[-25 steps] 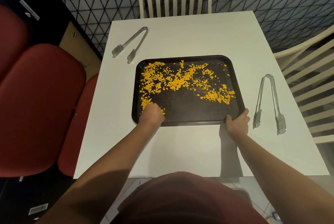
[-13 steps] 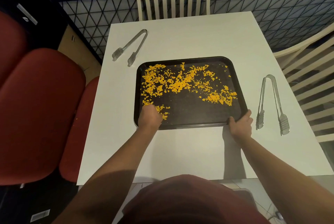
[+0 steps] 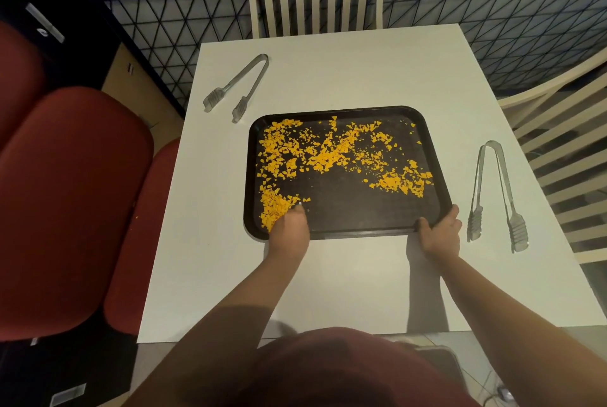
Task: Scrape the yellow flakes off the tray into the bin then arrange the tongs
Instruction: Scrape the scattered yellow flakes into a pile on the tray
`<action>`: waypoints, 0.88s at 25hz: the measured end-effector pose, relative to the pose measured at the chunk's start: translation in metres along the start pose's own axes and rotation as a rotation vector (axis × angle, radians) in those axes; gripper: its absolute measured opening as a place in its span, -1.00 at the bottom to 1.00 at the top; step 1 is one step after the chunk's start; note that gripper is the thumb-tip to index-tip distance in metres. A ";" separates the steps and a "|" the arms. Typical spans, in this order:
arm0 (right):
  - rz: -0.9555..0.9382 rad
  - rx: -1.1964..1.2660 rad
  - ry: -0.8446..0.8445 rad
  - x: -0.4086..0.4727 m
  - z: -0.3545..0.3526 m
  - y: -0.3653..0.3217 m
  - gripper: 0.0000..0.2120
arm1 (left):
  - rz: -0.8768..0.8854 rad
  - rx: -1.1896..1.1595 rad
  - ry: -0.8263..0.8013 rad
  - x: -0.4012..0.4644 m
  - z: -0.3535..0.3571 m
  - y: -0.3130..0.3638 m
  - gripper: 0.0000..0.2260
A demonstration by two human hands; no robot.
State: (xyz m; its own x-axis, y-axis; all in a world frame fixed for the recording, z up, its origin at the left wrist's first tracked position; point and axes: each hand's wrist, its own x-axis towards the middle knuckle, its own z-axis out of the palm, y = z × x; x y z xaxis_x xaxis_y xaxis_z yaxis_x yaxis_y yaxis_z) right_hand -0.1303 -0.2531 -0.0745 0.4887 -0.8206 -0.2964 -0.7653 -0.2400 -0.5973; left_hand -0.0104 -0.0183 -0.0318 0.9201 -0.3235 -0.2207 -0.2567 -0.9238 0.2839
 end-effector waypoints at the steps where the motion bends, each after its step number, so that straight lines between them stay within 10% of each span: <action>1: 0.000 0.001 0.010 0.000 0.001 0.000 -0.34 | -0.020 -0.035 0.034 0.001 -0.005 -0.005 -0.77; 11: 0.038 -0.046 0.054 -0.002 0.005 -0.007 -0.37 | -0.298 -0.411 0.105 0.079 -0.064 -0.045 -0.81; 22: 0.061 -0.056 0.103 0.026 -0.007 -0.018 -0.59 | 0.037 -0.284 -0.049 0.091 -0.016 0.029 -0.74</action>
State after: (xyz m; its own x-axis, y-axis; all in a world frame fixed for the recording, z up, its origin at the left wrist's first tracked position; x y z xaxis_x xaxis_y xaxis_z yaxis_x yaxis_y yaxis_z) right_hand -0.1065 -0.2739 -0.0667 0.3971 -0.8827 -0.2513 -0.8157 -0.2141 -0.5374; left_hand 0.0703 -0.0710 -0.0288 0.8945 -0.3716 -0.2483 -0.1901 -0.8191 0.5412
